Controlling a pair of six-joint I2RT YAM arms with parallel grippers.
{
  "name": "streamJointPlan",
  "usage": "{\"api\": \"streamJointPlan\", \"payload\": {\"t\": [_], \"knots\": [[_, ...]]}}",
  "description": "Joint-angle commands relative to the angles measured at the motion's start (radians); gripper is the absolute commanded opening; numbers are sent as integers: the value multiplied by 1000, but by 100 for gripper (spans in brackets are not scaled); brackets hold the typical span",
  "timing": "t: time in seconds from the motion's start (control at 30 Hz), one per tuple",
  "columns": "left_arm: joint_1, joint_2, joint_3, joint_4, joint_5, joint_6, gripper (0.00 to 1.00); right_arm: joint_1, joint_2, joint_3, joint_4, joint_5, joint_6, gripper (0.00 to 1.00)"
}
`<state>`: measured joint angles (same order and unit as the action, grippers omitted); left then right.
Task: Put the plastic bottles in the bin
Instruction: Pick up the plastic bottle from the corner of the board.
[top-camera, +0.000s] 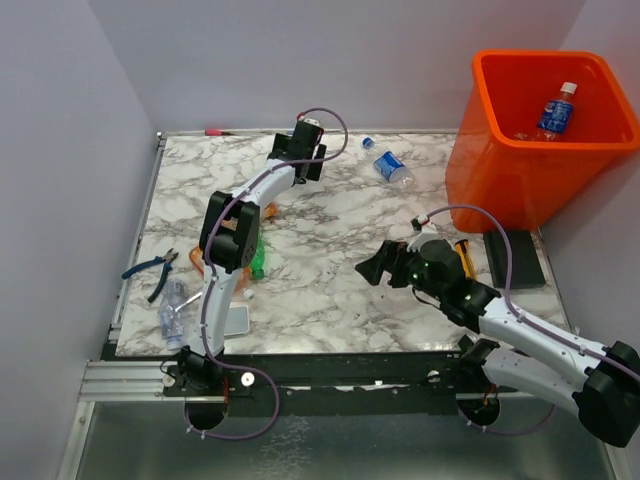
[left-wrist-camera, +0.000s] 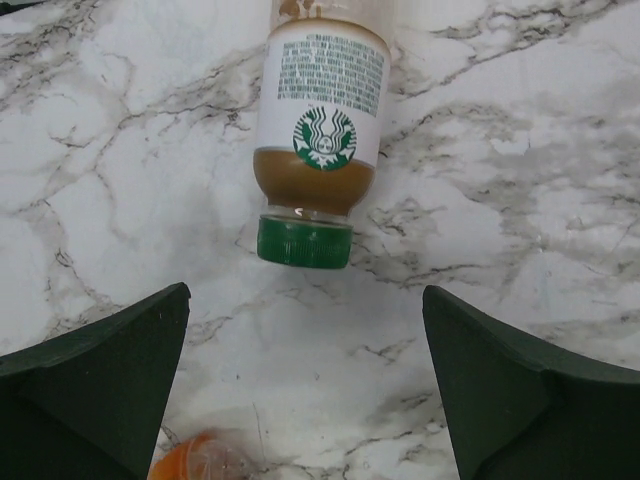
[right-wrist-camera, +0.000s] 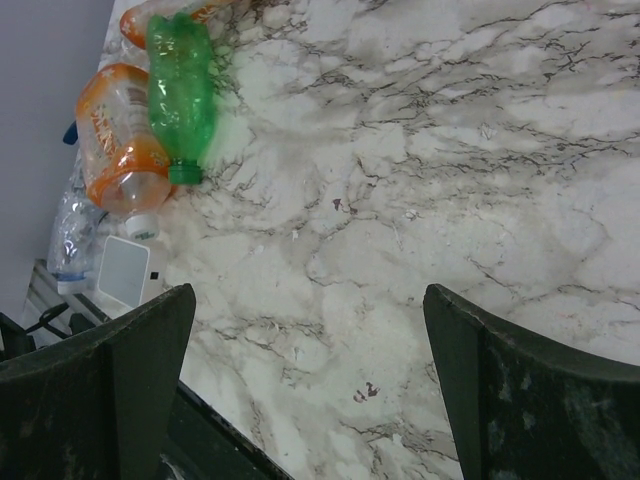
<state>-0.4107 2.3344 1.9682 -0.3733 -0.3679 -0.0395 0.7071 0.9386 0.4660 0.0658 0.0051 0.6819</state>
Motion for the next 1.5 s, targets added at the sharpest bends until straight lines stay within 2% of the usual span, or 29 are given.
{"api": "streamJointPlan", "payload": {"t": [0.0, 0.2, 0.43, 0.57, 0.77, 0.97, 1.17, 1.23, 1.47], "knots": [[18, 93, 133, -21, -87, 27, 99, 4, -28, -26, -44, -11, 17, 100], [33, 187, 222, -31, -45, 6, 98, 4, -33, -29, -61, 15, 20, 100], [35, 242, 260, -22, -4, -3, 81, 5, 8, -12, -57, 5, 32, 100], [35, 250, 255, -6, 19, -4, 64, 4, 27, -4, -49, 16, 43, 100], [38, 191, 163, 57, 31, 2, 31, 4, 38, 21, -63, 37, 39, 99], [35, -86, -125, 187, 67, -57, 14, 5, 6, 83, -144, 112, 5, 100], [9, -520, -468, 230, 203, -72, 4, 3, -49, 197, -207, 218, -98, 100], [-16, -666, -591, 231, 250, -39, 0, 1, -69, 237, -220, 232, -113, 100], [-235, -1114, -1029, 231, 398, 210, 0, 1, -136, 340, -238, 218, -169, 100]]}}
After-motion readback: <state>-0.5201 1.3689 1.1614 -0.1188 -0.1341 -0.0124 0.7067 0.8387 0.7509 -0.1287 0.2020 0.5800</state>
